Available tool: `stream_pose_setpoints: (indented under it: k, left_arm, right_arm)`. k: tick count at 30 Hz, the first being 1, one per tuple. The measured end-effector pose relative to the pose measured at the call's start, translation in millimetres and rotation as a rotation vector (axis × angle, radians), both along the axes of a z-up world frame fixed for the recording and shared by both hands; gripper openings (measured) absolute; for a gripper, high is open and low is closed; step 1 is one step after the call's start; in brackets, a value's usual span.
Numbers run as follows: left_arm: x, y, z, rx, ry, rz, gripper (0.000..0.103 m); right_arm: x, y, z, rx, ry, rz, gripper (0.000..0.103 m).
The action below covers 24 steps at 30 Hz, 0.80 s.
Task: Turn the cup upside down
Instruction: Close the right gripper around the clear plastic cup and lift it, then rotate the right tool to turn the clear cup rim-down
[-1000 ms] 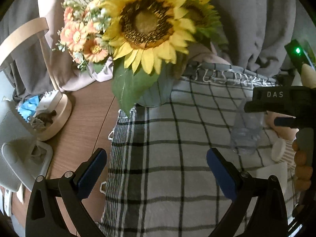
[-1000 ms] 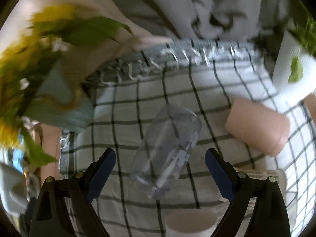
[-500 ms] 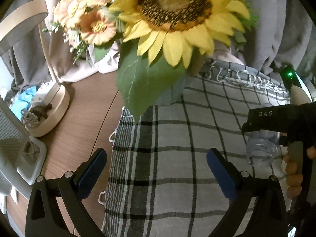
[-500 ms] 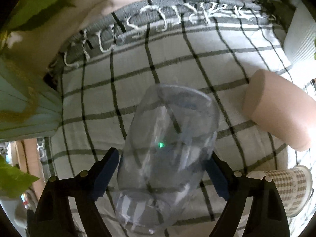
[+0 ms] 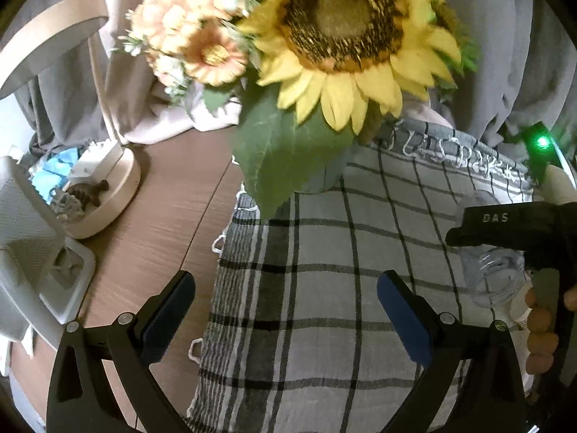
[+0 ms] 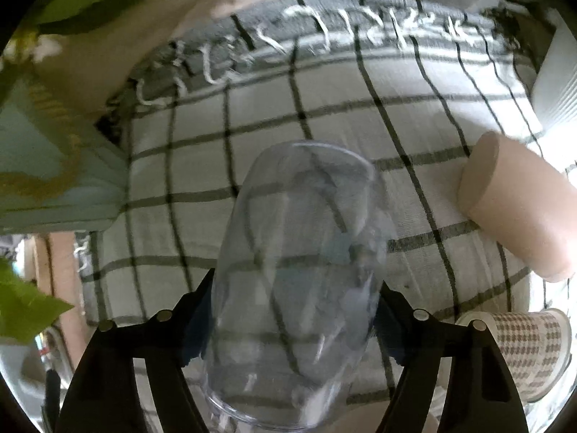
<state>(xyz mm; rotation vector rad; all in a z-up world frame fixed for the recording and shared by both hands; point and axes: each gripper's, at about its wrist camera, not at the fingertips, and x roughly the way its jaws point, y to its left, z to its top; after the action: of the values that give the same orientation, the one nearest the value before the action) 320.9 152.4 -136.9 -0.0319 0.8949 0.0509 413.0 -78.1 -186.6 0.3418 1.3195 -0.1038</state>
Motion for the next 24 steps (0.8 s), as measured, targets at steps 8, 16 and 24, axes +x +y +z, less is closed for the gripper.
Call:
stream_pose_setpoints:
  k: [8,16,24]
  left_arm:
    - [-30,8,24,-0.019,-0.037,0.028,0.103]
    - [-81,24,38,-0.001,-0.056,0.075,0.103]
    - [-126,26,27,0.013,0.034,0.057,0.103]
  right_arm:
    - [-46,4,50,-0.011,-0.133,0.042,0.073]
    - [-114,12,83,0.004,-0.23,0.105,0.073]
    - [-186,34,73,0.02,-0.195,0.193,0.073]
